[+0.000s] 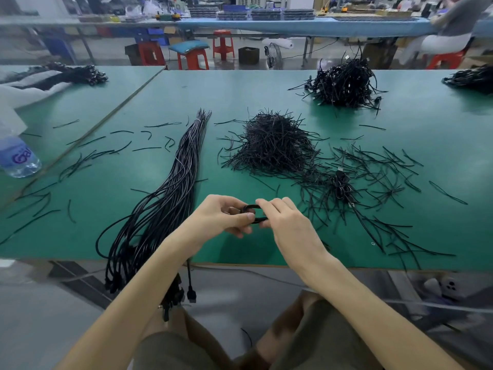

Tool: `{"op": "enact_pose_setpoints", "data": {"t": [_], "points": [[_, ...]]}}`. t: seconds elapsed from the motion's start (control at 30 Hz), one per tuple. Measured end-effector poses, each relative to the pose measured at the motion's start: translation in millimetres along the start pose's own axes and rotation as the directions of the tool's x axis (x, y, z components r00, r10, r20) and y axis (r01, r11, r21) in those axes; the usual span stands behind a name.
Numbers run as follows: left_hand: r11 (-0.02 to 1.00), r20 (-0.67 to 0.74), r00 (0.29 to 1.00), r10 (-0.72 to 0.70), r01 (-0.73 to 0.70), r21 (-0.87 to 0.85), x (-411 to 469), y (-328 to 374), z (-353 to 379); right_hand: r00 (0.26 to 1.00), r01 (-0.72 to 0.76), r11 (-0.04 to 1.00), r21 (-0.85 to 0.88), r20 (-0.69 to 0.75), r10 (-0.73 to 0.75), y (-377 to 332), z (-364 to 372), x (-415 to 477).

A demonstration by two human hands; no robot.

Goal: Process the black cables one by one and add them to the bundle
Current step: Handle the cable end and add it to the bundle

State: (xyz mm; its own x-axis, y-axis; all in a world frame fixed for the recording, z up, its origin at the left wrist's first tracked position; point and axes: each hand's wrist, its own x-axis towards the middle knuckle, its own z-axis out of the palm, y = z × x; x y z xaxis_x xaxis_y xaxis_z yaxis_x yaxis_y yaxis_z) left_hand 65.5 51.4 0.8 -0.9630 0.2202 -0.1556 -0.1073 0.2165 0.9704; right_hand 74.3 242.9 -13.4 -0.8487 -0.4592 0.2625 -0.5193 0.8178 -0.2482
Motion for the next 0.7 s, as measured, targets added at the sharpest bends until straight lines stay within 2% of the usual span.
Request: {"op": "enact_pose_setpoints", "data": {"t": [0.1, 0.17, 0.23, 0.27, 0.3, 0.37, 0.4, 0.47, 0.57, 0.7], "points": [[1.0, 0.028, 1.0, -0.007, 0.008, -0.006, 0.4, -0.7, 0.1, 0.997, -0.005, 0.993, -0.117, 0.081, 0.015, 1.0, 4.9, -2.8], [1.0, 0.046, 0.999, -0.008, 0.008, 0.01, 0.6, -2.3, 1.9, 0.995, -0.013, 0.994, -0.109, 0.092, 0.023, 2.0, 6.0, -4.0], [0.995, 0.057, 0.998, -0.005, -0.001, 0.104, 1.7, -3.7, 3.3, 0.995, -0.02, 0.995, -0.101, 0.094, 0.03, 2.7, 5.2, -5.1], [0.979, 0.064, 0.998, 0.001, -0.014, 0.204, 2.9, -4.0, 3.9, 0.995, -0.021, 0.994, -0.105, 0.098, 0.031, 3.7, 4.9, -5.7], [0.942, 0.083, 0.996, 0.008, -0.036, 0.334, 4.6, -3.6, 4.7, 0.994, -0.018, 0.994, -0.104, 0.102, 0.029, 5.0, 4.8, -6.2], [0.805, 0.16, 0.987, -0.002, -0.093, 0.586, 7.3, -0.8, 8.4, 0.993, -0.007, 0.995, -0.096, 0.12, 0.018, 6.6, 4.4, -7.1], [0.743, 0.194, 0.981, -0.021, -0.114, 0.66, 7.7, 1.3, 11.3, 0.992, 0.001, 0.996, -0.092, 0.127, 0.011, 6.7, 4.0, -7.6], [0.685, 0.231, 0.971, -0.061, -0.128, 0.717, 8.0, 5.8, 17.3, 0.993, 0.013, 0.996, -0.086, 0.117, -0.003, 6.2, 2.7, -8.5], [0.64, 0.214, 0.974, -0.073, -0.119, 0.759, 9.6, 7.9, 23.0, 0.998, -0.009, 0.999, -0.051, 0.064, 0.012, 7.5, 2.4, -7.0], [0.442, 0.154, 0.988, -0.033, -0.124, 0.888, 11.4, -1.1, 27.5, 0.999, -0.032, 0.999, -0.035, 0.023, 0.032, 11.0, 8.4, -5.2]]}}
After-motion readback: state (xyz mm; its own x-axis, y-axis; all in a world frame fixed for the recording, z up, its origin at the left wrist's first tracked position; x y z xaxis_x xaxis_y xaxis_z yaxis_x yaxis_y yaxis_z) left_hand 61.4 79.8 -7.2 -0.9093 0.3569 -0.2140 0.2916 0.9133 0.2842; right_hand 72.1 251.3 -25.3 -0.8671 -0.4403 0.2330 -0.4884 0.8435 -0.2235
